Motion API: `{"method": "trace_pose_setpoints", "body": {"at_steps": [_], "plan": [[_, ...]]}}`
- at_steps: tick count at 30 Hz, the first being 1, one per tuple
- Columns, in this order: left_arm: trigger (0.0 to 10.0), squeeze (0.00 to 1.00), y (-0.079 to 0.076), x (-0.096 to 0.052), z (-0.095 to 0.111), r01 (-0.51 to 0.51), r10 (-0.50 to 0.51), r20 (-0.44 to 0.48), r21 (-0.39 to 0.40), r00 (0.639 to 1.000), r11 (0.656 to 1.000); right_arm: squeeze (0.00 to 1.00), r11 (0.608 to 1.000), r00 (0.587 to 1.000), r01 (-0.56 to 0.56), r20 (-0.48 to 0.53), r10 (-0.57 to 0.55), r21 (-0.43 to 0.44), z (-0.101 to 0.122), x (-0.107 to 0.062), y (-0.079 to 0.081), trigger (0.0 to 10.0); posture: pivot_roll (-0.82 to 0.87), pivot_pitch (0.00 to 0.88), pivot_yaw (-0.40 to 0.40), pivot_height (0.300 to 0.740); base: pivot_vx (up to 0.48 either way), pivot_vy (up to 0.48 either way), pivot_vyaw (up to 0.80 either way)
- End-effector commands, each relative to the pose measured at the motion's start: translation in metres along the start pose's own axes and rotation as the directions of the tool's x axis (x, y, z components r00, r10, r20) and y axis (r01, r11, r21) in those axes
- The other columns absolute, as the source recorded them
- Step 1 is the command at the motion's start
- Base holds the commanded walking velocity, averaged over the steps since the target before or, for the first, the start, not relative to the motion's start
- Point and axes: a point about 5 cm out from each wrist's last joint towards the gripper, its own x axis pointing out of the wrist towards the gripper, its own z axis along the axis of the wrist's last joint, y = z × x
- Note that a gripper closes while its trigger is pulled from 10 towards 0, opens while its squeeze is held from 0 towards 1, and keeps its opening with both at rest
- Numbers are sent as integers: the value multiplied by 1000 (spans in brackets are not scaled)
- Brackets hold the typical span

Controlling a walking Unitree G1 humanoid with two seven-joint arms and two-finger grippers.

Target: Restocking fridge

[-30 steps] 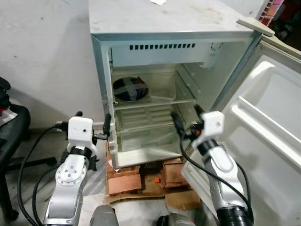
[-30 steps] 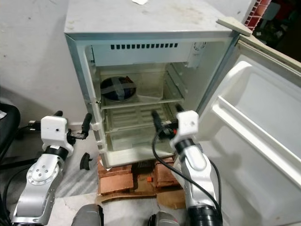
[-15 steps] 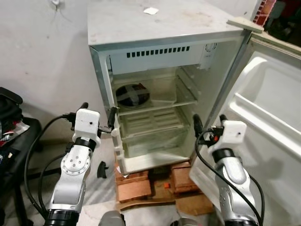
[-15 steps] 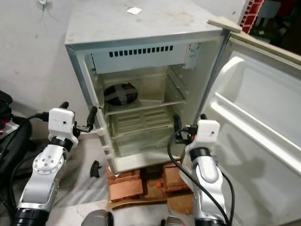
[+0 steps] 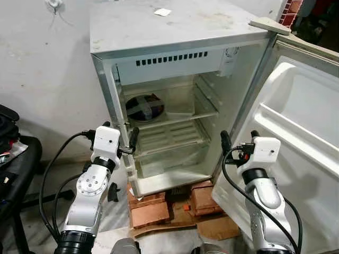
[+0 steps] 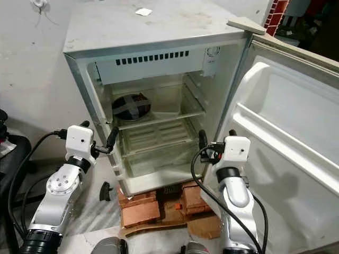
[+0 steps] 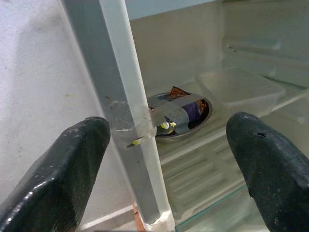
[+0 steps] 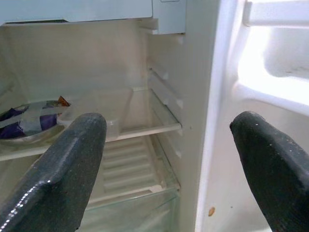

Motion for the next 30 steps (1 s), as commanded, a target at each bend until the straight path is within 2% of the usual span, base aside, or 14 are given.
{"method": "trace_pose_setpoints", "body": {"at_steps": [1,10,18,30], "plan": [[10000,0,0,0,-1,-4,4,2,1,1000,1000,0,1000,1000,-11,-20,11,3,-3,2,4,10000,-10,0,16,740,0,0,0],[10000,0,5,6,3,-18,18,17,4,1000,1000,0,999,999,-29,-30,29,18,-6,6,12,10000,-9,0,18,740,-63,0,0],[10000,0,1,8,5,-11,11,28,-1,1000,1000,0,1000,999,-28,-20,28,9,-2,13,9,10000,-16,0,22,740,-312,0,0],[10000,0,-1,6,4,-3,3,25,-1,1000,1000,0,1000,1000,-22,-20,22,10,-1,11,11,10000,-17,0,18,740,-344,0,0]]}}
